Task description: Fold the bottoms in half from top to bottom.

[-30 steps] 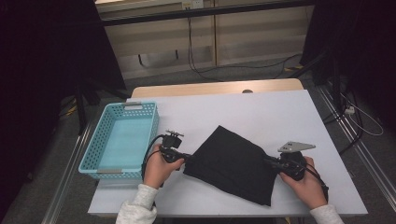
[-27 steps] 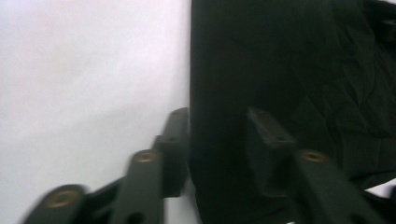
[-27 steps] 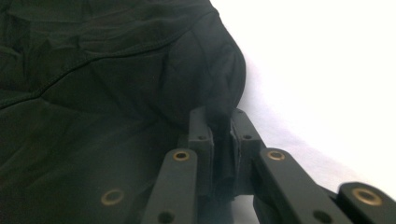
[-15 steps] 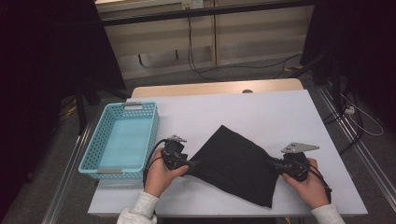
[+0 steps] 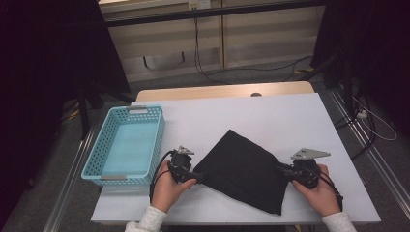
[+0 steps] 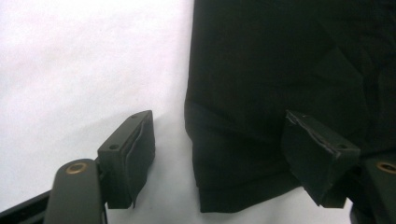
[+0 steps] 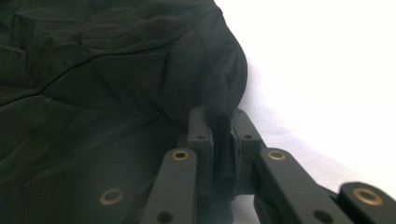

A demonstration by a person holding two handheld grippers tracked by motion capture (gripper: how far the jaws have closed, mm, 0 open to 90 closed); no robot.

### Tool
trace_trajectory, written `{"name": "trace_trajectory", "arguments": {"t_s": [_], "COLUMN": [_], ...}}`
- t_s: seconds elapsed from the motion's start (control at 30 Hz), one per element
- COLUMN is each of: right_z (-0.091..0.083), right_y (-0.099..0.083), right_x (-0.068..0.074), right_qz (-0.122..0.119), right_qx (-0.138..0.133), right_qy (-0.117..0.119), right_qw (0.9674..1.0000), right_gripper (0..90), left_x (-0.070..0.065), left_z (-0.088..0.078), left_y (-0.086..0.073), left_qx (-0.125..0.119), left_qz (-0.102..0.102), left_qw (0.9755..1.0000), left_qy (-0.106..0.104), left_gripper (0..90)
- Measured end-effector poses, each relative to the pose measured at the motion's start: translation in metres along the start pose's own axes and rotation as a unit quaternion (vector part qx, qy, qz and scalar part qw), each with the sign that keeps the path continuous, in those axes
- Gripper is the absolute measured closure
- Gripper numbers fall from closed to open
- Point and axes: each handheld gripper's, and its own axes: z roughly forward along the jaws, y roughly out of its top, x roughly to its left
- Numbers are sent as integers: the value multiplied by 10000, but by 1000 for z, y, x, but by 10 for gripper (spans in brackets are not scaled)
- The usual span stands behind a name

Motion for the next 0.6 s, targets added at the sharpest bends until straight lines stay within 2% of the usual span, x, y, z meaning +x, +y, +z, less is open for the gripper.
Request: {"name": "trace_trajectory", "arguments": {"t_s": [0.13,0.23,0.33,0.37,0.4,0.47,0.53,0.6], "right_z": [0,0,0,0,0,0,0,0], "right_y": [0,-1,-1,-1,-1,-1,0,0], "right_x": [0,0,0,1,1,2,2,2], "right_qz": [-8,-10,-34,-31,-37,-43,-49,-74], "right_qx": [-10,-30,-37,-31,-31,-19,-10,-12], "right_qy": [7,18,3,-7,-11,-15,-18,-20], "right_qw": [10000,10000,10000,10000,10000,10000,10000,10000], "right_gripper": [815,814,814,814,814,814,814,814], "left_x": [-3,-6,-9,-11,-12,-14,-16,-18], "left_z": [2,3,4,5,4,4,3,3], "left_y": [-2,-2,-2,-1,-1,0,0,0], "left_qx": [-43,-59,-39,-22,60,77,65,51], "left_qz": [145,34,27,68,236,262,240,249], "left_qw": [9999,9998,9996,9994,9989,9989,9992,9994], "left_qy": [71,179,291,333,408,392,307,241], "left_gripper": [230,230,230,232,242,294,398,444]}}
